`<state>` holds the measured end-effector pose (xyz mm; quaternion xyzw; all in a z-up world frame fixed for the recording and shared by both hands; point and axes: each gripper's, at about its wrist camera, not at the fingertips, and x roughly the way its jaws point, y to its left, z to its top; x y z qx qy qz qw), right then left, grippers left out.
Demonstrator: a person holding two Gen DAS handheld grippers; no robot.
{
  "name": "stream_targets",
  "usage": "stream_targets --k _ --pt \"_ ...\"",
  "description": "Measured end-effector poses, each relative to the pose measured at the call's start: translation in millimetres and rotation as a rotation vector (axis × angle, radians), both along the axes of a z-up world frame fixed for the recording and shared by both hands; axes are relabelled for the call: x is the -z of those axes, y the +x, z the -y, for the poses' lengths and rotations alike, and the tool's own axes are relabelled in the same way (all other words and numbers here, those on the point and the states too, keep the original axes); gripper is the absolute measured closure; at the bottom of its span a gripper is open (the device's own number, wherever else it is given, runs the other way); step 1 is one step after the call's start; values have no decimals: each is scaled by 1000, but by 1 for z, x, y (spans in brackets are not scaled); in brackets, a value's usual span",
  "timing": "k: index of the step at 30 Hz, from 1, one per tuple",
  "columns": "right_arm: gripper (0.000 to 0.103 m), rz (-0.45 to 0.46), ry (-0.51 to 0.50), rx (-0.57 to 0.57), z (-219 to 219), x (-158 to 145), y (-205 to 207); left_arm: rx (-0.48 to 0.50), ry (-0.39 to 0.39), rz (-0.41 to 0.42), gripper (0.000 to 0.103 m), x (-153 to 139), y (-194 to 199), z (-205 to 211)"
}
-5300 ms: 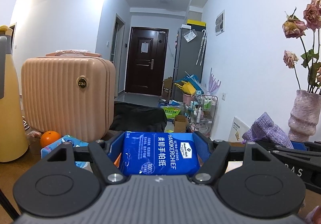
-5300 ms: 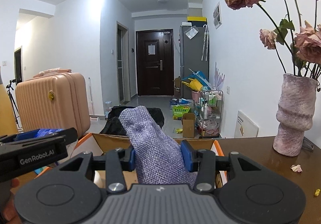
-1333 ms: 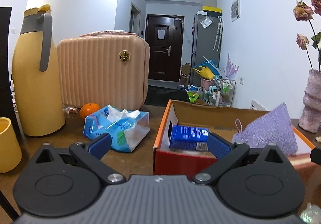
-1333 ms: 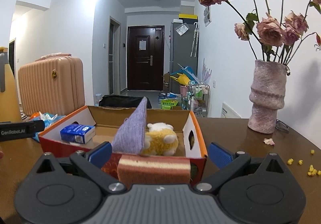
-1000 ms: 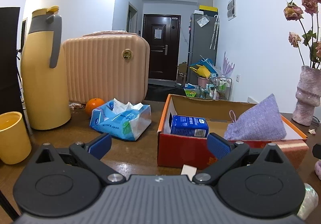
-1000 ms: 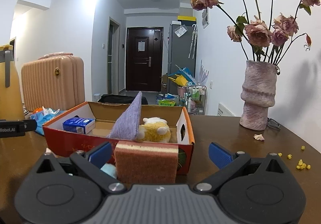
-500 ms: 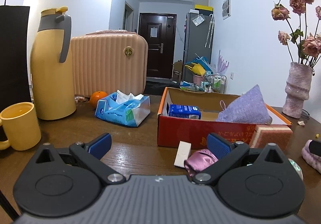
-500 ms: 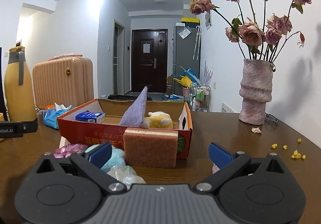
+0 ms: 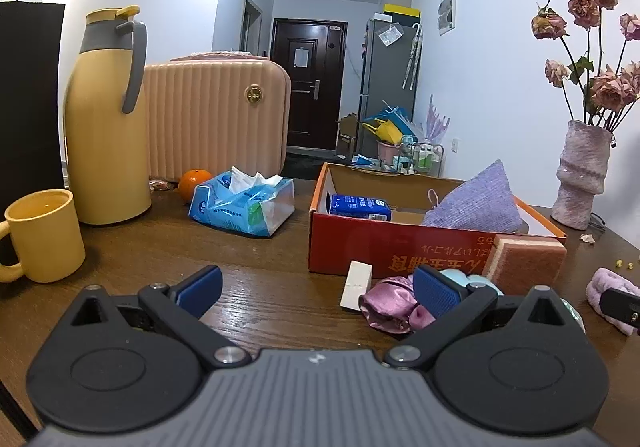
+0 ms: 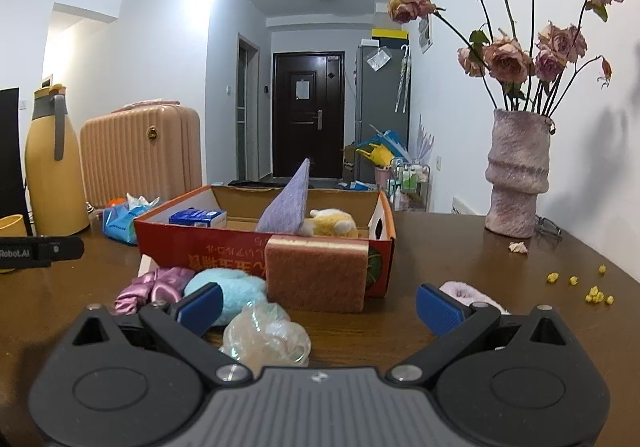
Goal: Organize soft objects
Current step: 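Withdraw both grippers from the box back toward the remaining soft items, then close the right gripper on the clear iridescent plastic bag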
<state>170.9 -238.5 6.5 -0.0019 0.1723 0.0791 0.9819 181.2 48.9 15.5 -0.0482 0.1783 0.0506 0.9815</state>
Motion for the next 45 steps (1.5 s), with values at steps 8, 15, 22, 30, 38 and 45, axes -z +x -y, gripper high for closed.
stream_targets --k 8,15,22,30,38,45 --pt "0 -22 21 -19 1 3 -1 5 -4 -21 0 2 2 1" --pt "0 -89 -1 -45 -8 14 10 6 -15 -41 0 4 4 -1" --pt "0 -137 -24 -71 -19 22 26 8 -40 -62 0 5 10 -10" --pt "3 -208 -79 -97 -36 32 53 -30 -40 -78 0 8 16 -27" --pt "34 -282 -96 -117 -43 43 77 -42 -42 -97 0 11 20 -35" --pt "58 -296 -91 -151 -45 46 80 -40 -38 -111 0 13 23 -33"
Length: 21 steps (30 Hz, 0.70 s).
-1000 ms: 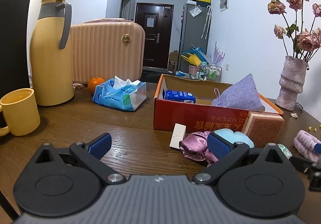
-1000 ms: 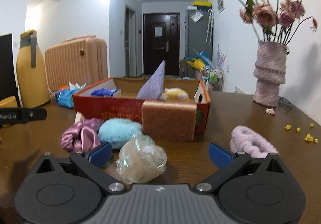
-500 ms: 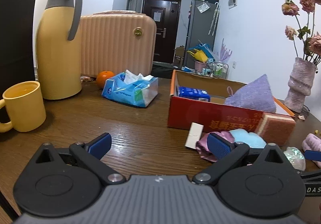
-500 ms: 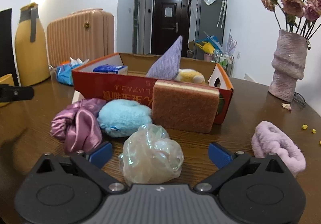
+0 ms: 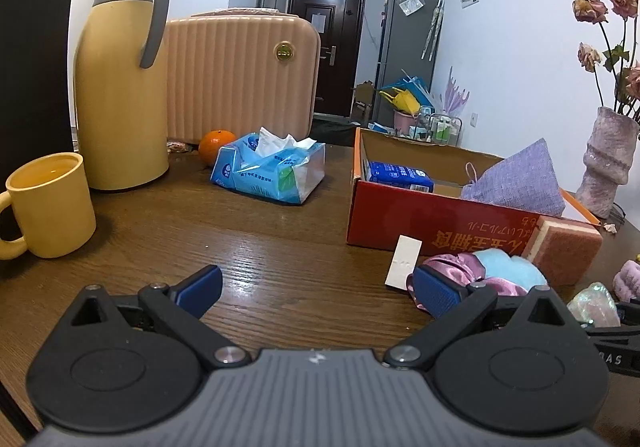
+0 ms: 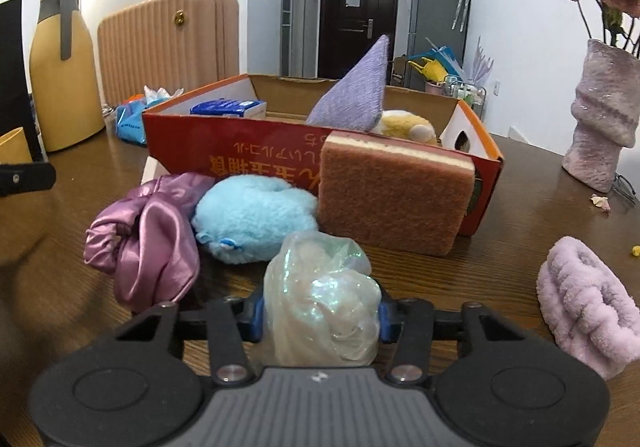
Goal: Organize soft objects
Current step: 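Close the right gripper on the clear iridescent plastic bag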
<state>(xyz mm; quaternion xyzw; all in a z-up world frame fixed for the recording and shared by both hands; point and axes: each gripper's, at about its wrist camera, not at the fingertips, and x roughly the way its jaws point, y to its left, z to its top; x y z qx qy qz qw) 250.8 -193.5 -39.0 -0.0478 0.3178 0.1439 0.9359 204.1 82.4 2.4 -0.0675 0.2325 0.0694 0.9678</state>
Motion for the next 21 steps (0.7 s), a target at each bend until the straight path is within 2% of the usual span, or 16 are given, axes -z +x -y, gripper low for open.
stream_targets --k 6,21 --pt "59 37 45 36 11 -6 -5 -4 9 2 0 1 -1 2" --pt "59 124 62 72 21 -20 -16 -21 62 29 0 0 0 13"
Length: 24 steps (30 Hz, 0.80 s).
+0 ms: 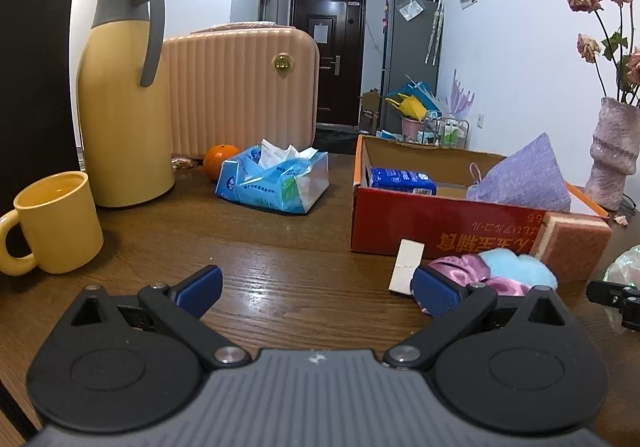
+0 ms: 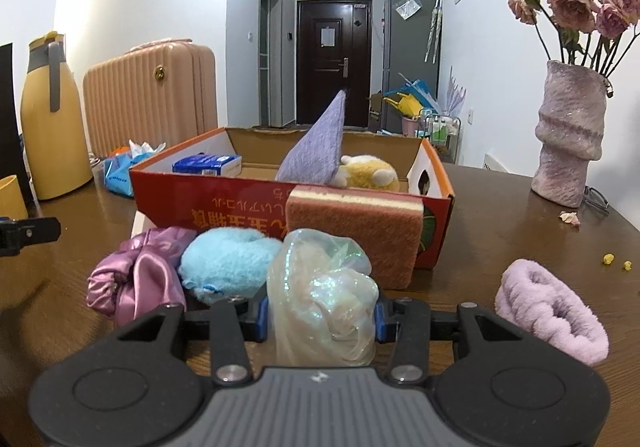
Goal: Organize soft objects
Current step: 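Grasp the pink satin scrunchie with the left gripper while the right gripper holds the bag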
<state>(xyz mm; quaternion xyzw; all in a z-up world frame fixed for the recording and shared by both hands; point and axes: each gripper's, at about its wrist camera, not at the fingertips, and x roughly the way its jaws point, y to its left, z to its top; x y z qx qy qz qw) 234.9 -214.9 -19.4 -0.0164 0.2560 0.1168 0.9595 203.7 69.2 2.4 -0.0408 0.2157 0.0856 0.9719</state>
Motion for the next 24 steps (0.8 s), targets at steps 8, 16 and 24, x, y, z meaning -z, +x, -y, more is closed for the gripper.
stream_targets --k 8,16,24 --pt "59 31 30 32 14 -8 -4 35 -33 -14 0 -3 12 30" --pt "58 52 46 56 31 -13 -8 83 -17 -32 0 -1 31 82" --pt "58 56 62 89 50 -15 -10 53 90 -85 0 14 52 114"
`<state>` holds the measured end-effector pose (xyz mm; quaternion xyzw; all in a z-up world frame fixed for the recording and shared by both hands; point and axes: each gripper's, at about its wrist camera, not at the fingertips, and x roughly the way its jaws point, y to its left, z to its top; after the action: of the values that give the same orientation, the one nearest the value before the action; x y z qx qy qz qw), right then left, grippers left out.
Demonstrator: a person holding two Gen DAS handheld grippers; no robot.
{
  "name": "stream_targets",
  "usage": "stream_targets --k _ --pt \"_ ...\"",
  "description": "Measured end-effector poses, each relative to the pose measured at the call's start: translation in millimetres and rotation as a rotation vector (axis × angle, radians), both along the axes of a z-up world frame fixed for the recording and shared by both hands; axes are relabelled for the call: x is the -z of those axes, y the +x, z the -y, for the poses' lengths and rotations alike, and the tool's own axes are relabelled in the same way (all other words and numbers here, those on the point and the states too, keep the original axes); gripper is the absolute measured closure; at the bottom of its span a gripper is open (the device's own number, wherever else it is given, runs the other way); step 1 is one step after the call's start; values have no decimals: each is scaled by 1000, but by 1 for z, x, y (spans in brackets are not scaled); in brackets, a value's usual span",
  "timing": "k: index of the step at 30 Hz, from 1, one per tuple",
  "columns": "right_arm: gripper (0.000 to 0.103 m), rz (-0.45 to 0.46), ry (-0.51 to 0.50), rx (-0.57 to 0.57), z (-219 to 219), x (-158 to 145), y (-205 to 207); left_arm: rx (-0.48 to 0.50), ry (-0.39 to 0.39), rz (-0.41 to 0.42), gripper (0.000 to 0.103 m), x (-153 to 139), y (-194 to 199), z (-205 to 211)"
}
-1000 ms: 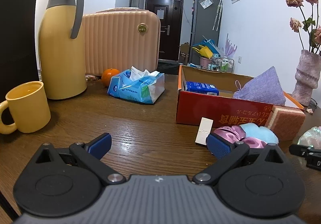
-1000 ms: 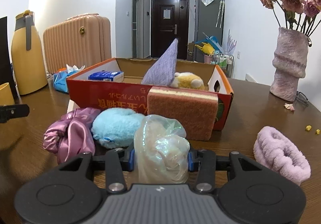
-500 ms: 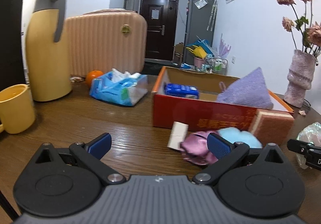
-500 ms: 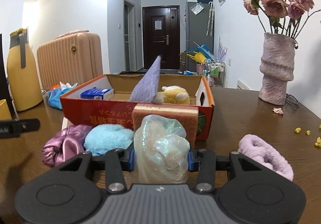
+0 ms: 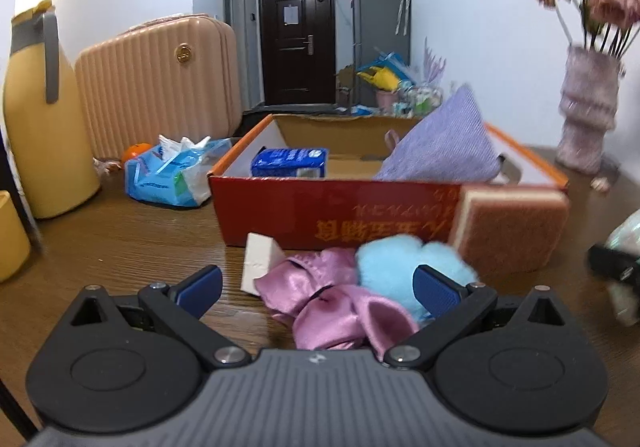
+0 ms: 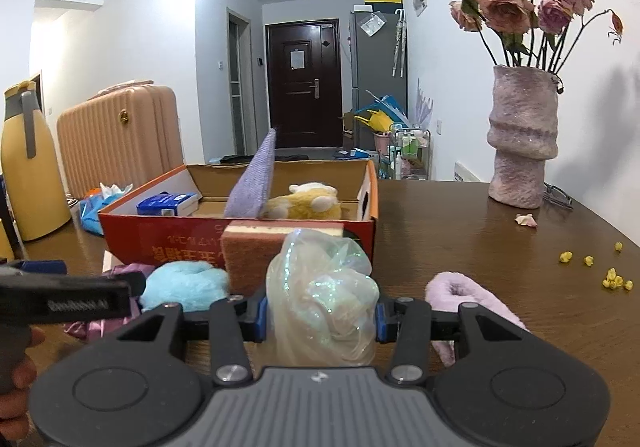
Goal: Organize soft objects
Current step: 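Grasp the pink satin scrunchie with the left gripper while the right gripper holds the bag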
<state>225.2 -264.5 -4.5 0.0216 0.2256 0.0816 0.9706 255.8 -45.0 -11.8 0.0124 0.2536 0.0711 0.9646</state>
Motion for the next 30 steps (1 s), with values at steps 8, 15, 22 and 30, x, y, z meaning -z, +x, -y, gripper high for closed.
stream_targets --k 8,15,22,30 --pt "57 -14 -8 1 1 3 1 -48 3 -58 0 11 9 -15" --pt "57 -34 -15 10 0 7 5 -59 -21 -105 0 17 12 -28" --pt "56 -37 -17 10 0 8 6 -43 -41 -150 0 22 13 -31" --pt "56 -43 -24 13 -1 10 7 -34 -46 -180 1 26 15 -29"
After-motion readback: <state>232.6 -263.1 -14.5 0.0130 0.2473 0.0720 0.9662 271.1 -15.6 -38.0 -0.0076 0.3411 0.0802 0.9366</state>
